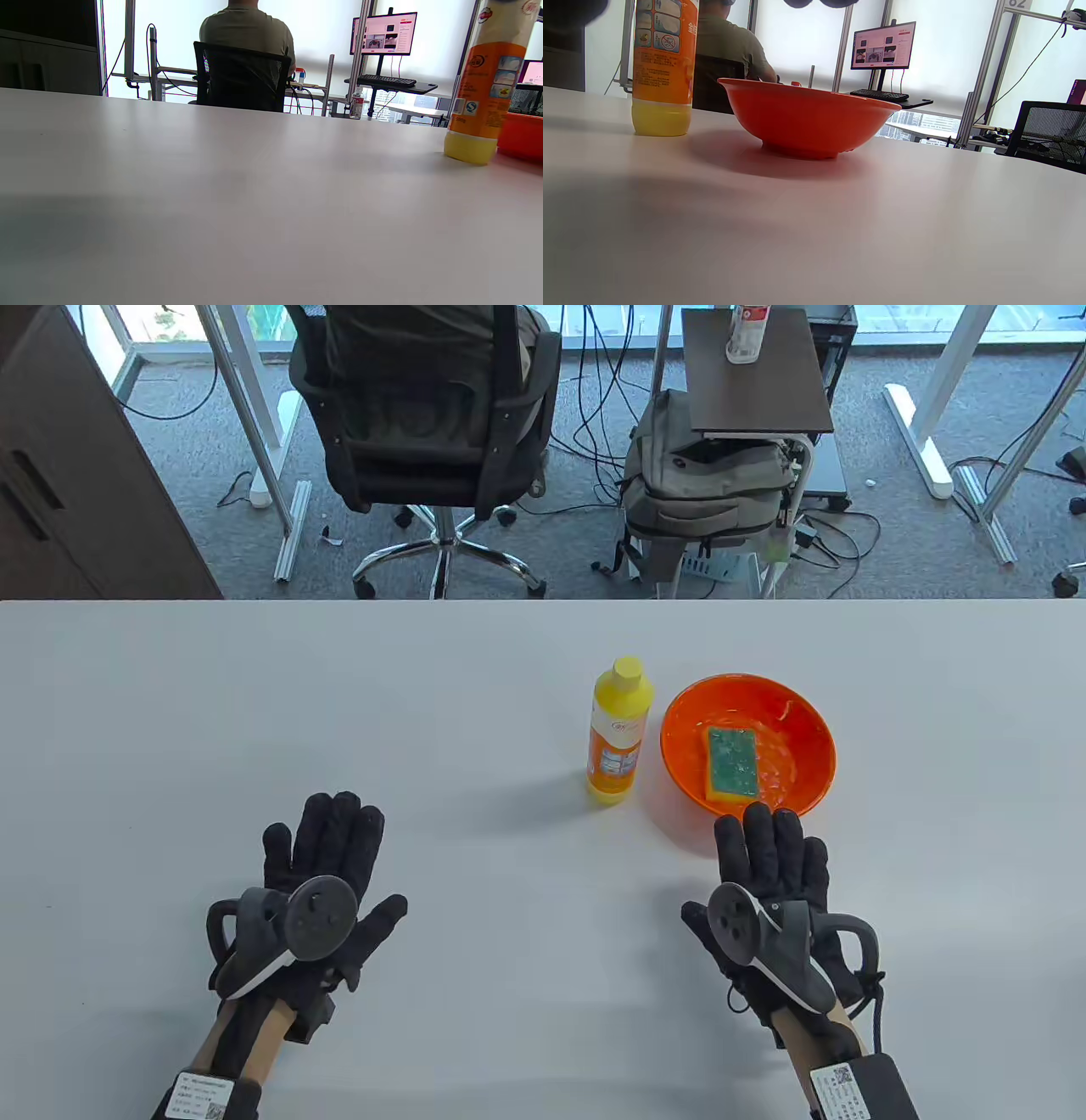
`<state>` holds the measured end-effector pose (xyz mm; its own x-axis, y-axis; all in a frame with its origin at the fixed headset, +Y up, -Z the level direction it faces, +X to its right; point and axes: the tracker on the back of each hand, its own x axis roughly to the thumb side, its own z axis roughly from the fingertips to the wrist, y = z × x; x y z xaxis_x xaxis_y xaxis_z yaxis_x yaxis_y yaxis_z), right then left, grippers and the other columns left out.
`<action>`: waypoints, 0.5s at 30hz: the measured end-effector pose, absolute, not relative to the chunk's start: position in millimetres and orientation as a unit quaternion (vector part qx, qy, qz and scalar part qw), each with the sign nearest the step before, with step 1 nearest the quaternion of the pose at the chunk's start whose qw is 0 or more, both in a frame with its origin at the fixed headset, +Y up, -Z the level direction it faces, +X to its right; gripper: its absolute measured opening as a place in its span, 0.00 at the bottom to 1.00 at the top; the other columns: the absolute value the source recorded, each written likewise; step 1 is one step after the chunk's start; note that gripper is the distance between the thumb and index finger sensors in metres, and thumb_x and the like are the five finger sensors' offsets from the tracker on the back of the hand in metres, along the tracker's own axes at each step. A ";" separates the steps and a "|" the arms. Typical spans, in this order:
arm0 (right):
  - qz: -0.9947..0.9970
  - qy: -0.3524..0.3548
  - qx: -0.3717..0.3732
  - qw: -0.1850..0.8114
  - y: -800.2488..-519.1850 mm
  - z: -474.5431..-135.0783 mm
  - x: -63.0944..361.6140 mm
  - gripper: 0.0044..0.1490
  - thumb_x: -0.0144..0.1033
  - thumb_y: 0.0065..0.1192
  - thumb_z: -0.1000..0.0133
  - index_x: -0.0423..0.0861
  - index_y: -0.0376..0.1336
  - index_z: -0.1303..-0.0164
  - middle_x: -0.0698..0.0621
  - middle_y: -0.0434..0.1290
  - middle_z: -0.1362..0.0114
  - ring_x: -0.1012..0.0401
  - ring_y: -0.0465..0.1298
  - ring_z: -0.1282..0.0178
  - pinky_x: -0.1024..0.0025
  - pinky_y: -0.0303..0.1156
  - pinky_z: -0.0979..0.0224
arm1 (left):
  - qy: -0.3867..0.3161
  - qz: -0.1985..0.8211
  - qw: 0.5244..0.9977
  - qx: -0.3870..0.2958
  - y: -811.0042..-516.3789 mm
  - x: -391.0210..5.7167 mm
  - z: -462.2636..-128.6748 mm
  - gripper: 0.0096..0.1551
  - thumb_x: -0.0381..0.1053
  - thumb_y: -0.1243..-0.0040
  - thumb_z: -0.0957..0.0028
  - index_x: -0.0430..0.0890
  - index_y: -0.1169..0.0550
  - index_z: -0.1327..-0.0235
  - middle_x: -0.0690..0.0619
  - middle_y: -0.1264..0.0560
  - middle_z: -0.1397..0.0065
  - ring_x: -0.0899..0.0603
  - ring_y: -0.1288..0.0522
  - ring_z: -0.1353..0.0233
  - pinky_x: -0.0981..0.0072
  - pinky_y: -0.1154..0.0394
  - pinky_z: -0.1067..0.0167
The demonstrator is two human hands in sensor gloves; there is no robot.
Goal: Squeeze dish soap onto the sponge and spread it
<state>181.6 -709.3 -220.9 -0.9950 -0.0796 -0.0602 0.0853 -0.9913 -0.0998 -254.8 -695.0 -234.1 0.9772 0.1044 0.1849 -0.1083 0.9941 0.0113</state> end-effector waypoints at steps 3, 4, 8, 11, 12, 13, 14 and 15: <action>-0.997 0.047 0.027 0.049 -709.4 -220.8 181.0 0.64 0.76 0.58 0.63 0.63 0.37 0.21 0.57 0.39 0.12 0.51 0.44 0.10 0.49 0.43 0.13 | -0.094 0.054 0.994 0.004 -695.5 -253.8 -233.7 0.54 0.76 0.51 0.60 0.61 0.54 0.21 0.58 0.58 0.12 0.45 0.60 0.10 0.34 0.61 0.19; -0.997 0.047 0.027 0.050 -709.5 -220.8 181.0 0.64 0.76 0.58 0.63 0.63 0.37 0.21 0.57 0.39 0.12 0.51 0.44 0.10 0.49 0.43 0.13 | -0.094 0.054 0.994 0.003 -695.5 -253.7 -233.7 0.54 0.76 0.51 0.60 0.61 0.54 0.21 0.58 0.58 0.12 0.45 0.60 0.10 0.34 0.61 0.19; -0.997 0.050 0.032 0.049 -708.4 -220.6 182.1 0.64 0.75 0.58 0.63 0.63 0.37 0.21 0.57 0.39 0.12 0.52 0.44 0.10 0.49 0.44 0.13 | -0.092 0.054 0.994 0.005 -695.2 -253.3 -233.3 0.54 0.76 0.51 0.60 0.61 0.54 0.21 0.58 0.58 0.12 0.45 0.60 0.10 0.34 0.61 0.19; -0.997 0.054 0.036 0.042 -707.8 -220.8 183.4 0.64 0.75 0.57 0.63 0.63 0.37 0.21 0.56 0.40 0.12 0.51 0.45 0.10 0.49 0.44 0.13 | -0.090 0.053 0.994 0.011 -694.6 -253.6 -233.3 0.54 0.76 0.51 0.60 0.61 0.54 0.21 0.58 0.58 0.12 0.45 0.60 0.10 0.34 0.61 0.19; -0.997 0.055 0.038 0.042 -707.6 -221.0 183.8 0.63 0.75 0.57 0.62 0.63 0.37 0.21 0.56 0.40 0.12 0.51 0.45 0.10 0.49 0.45 0.13 | -0.089 0.052 0.995 0.012 -694.4 -253.7 -233.3 0.54 0.75 0.51 0.60 0.61 0.54 0.21 0.58 0.58 0.12 0.45 0.60 0.10 0.34 0.61 0.19; -0.997 0.055 0.039 0.042 -707.5 -221.0 184.0 0.63 0.75 0.57 0.62 0.63 0.37 0.21 0.56 0.40 0.12 0.51 0.45 0.10 0.50 0.45 0.12 | -0.089 0.052 0.995 0.012 -694.4 -253.8 -233.3 0.54 0.75 0.51 0.60 0.61 0.54 0.21 0.58 0.58 0.12 0.45 0.60 0.10 0.34 0.61 0.19; -0.997 0.055 0.042 0.042 -707.4 -221.2 184.5 0.63 0.75 0.57 0.62 0.63 0.37 0.21 0.56 0.40 0.12 0.51 0.45 0.10 0.50 0.45 0.13 | -0.089 0.053 0.995 0.012 -694.6 -253.9 -233.4 0.54 0.75 0.51 0.60 0.61 0.54 0.21 0.58 0.58 0.12 0.45 0.60 0.10 0.34 0.61 0.19; -0.997 0.056 0.043 0.043 -707.4 -221.5 185.0 0.63 0.75 0.57 0.62 0.63 0.37 0.21 0.56 0.40 0.12 0.51 0.46 0.10 0.50 0.45 0.12 | -0.089 0.053 0.995 0.011 -694.6 -253.9 -233.3 0.54 0.75 0.51 0.60 0.61 0.54 0.21 0.58 0.58 0.12 0.45 0.60 0.10 0.34 0.61 0.19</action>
